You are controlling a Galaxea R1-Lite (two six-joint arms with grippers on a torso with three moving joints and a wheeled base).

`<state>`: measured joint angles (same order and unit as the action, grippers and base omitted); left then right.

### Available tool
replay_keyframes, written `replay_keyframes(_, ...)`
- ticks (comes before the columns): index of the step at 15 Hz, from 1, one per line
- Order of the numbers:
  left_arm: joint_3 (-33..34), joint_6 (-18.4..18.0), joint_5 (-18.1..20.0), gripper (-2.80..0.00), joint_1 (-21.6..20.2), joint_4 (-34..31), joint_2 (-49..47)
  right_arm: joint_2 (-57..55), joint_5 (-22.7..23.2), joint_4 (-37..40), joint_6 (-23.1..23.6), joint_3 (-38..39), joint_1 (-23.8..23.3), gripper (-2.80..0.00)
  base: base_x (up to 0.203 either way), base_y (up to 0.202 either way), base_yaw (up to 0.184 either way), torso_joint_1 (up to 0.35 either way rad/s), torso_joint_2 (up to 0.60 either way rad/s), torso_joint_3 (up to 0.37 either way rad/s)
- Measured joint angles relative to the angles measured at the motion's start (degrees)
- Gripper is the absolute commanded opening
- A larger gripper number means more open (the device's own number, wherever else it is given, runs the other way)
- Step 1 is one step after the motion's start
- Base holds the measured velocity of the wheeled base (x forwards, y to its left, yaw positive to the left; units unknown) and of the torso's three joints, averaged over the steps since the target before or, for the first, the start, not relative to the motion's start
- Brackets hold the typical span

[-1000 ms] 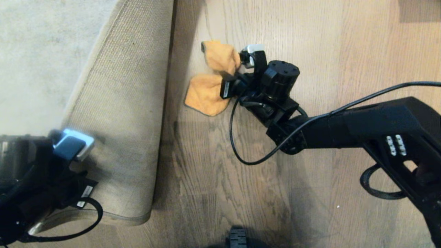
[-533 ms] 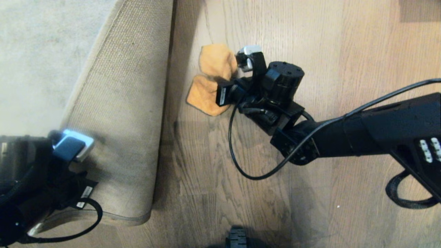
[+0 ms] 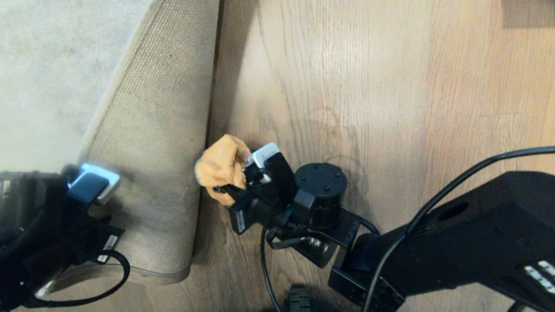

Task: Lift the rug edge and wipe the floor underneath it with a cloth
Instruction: Wipe the floor under the carpet with a rag

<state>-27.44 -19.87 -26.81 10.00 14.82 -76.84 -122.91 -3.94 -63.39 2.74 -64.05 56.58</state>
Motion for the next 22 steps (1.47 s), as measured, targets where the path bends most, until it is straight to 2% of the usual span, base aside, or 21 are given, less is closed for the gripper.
replay_keyframes(4,0.3,0.0,0.0,-2.8,0.1,0.0,0.0,-6.0,0.1,-1.0,-0.2,-2.6,1.0,-2.8,0.0,0.0,0.0,0.0,0.0,0.0)
replay_keyframes(9,1.4,0.0,0.1,-2.8,0.1,0.2,0.1,-13.5,-0.2,-2.4,-0.6,-12.1,0.2,-2.8,0.0,0.0,0.0,0.0,0.0,0.0)
replay_keyframes(16,1.7,0.0,0.1,-2.8,0.5,0.0,0.1,-13.6,-0.3,1.1,-0.5,-19.9,-8.1,-2.8,0.0,0.0,0.0,0.0,0.0,0.0)
replay_keyframes(22,2.1,0.0,0.1,-2.8,0.5,0.4,0.1,-8.5,-0.4,10.1,-0.4,-28.5,-14.4,-2.8,0.0,0.0,0.0,0.0,0.0,0.0)
